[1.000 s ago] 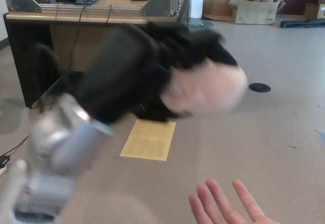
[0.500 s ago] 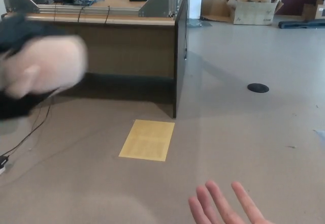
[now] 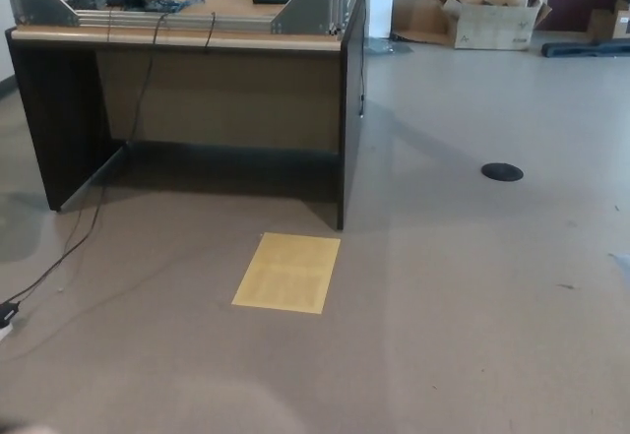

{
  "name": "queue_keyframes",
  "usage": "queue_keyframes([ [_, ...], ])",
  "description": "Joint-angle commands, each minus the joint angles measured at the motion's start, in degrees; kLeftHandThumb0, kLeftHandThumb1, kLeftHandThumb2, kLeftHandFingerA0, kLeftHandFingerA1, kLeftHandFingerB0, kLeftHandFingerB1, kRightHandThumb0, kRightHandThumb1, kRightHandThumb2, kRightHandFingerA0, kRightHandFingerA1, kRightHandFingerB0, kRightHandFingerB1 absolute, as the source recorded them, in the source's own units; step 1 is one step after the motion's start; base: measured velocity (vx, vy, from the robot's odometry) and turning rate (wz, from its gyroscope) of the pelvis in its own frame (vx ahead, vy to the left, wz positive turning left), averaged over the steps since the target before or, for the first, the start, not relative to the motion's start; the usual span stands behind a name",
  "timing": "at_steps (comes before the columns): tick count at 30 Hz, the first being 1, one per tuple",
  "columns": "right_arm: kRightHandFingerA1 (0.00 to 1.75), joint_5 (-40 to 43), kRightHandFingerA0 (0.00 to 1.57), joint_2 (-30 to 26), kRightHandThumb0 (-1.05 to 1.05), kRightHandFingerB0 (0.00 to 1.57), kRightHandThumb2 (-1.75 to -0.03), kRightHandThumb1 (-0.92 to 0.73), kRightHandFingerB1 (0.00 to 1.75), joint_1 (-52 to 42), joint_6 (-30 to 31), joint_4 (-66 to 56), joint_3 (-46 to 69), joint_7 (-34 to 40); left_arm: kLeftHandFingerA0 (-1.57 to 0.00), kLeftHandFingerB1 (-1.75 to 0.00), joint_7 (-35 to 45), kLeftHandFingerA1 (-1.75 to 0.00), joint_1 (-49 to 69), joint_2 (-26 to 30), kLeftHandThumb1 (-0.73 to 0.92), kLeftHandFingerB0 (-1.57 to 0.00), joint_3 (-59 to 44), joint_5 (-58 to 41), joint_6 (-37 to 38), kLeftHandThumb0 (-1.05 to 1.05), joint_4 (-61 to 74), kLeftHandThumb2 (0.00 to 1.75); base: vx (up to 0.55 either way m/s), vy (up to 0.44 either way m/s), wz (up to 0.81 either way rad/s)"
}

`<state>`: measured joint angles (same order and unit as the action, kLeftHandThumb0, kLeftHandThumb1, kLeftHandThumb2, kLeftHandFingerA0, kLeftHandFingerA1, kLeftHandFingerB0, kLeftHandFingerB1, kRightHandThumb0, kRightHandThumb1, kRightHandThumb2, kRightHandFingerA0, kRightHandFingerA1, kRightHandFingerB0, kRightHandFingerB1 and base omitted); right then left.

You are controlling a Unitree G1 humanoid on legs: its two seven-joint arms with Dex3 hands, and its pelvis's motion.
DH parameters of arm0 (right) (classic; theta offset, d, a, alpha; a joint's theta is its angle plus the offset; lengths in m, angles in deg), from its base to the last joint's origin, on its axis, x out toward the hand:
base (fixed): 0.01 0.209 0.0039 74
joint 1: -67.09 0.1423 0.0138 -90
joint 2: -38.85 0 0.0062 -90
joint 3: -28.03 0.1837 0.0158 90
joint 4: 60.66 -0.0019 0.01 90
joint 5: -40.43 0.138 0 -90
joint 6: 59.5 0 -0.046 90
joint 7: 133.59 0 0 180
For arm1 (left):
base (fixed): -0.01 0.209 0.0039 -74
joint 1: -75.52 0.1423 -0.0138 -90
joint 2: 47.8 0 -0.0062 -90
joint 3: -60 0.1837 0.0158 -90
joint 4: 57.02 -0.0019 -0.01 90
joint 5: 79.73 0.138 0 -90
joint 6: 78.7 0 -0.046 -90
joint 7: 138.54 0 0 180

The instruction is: The robot extends its left hand to pick up an emotional support dumpling from the palm of a person and brings its hand down by its side. Then it extends its arm again to hand the dumpling back to the person.

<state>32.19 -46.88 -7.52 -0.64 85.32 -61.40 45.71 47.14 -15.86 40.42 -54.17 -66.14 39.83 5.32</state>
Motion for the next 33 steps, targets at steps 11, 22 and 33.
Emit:
queue_keyframes([
  [11, 0.51, 0.4, 0.83, -0.4, -0.39, 0.60, -0.57, -0.60, 0.40, -1.7, -2.0, 1.1, 0.4, 0.3, -1.07, -0.86, 3.2, -1.24, 1.8, 0.3, 0.73, -0.91, -0.1, -12.3, 6.3, -0.12, -17.7, 0.70, 0.00, 0.000, 0.00],
  [22, 0.51, 0.7, 0.85, -0.1, -0.39, 0.61, -0.58, -0.59, 0.41, -1.3, -2.6, 1.7, 0.7, 0.4, -1.10, -0.85, 3.4, -1.24, 1.1, 1.2, 0.71, -0.94, 0.9, -15.3, 5.2, -0.11, -17.3, 0.72, 0.00, 0.000, 0.00],
  [33, 0.51, 0.9, 0.84, 0.0, -0.36, 0.59, -0.57, -0.58, 0.41, -1.9, -2.9, 1.8, 0.8, 0.6, -1.08, -0.85, 5.0, -1.27, -2.3, 2.2, 0.68, -0.96, -0.1, -21.1, 1.4, -0.11, -10.0, 0.74, 0.00, 0.000, 0.00],
])
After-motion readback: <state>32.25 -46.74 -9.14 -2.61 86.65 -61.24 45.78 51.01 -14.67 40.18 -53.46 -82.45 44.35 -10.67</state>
